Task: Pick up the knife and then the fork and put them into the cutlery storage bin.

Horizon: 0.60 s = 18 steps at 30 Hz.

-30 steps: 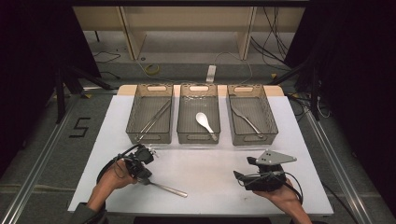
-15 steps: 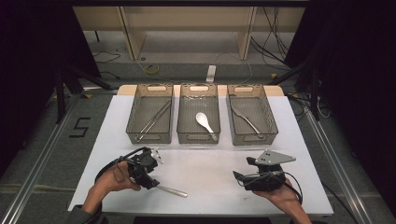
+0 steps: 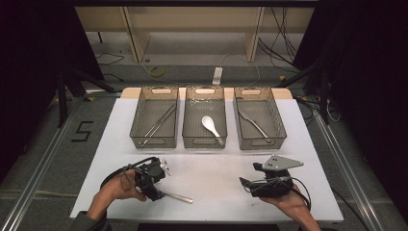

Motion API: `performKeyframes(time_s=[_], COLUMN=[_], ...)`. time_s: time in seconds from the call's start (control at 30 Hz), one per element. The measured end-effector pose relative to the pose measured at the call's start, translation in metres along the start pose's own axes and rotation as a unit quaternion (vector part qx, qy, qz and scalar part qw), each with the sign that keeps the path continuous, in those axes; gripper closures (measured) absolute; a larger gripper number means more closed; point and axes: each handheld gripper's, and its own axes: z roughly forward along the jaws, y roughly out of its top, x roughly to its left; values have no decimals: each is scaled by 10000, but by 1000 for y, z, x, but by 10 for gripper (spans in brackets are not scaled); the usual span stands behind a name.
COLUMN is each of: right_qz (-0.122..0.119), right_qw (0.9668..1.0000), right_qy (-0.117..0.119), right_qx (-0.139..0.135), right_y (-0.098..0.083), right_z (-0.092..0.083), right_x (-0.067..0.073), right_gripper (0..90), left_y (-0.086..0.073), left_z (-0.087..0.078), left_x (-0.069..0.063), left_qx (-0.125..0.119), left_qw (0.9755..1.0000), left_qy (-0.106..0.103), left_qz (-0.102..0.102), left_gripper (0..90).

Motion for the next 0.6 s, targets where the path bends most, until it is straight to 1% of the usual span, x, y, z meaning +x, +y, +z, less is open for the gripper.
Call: performKeyframes(time_s=[0.03,0.1,0.2,0.27,0.3,0.33,0.37,0.5,0.53,0.6], right_qz=[-6,-7,-1,2,5,6,5,15,15,15], right_qw=[10000,10000,10000,10000,10000,10000,10000,10000,10000,10000], right_qy=[3,5,5,2,2,0,-7,-21,-22,-25], right_qx=[4,3,-8,-17,-23,-32,-40,-85,-91,-94], right_y=[0,0,0,0,0,0,0,0,0,0], right_z=[0,0,0,0,0,0,-1,-1,-1,-1], right_x=[0,0,0,0,0,0,0,0,0,0], right_gripper=[286,286,286,286,285,284,283,282,282,282], left_y=[0,0,1,1,1,2,2,3,3,4], left_z=[0,0,1,3,3,4,4,4,4,4], left_x=[0,-1,-1,-3,-3,-4,-4,-5,-6,-6], left_qx=[49,56,122,124,166,139,167,175,200,253], left_qw=[10000,9999,9997,9997,9995,9997,9995,9995,9994,9993], left_qy=[7,22,58,49,49,47,41,11,11,-14], left_qz=[70,87,194,204,259,213,247,248,285,272], left_gripper=[423,456,497,523,533,545,552,589,604,622])
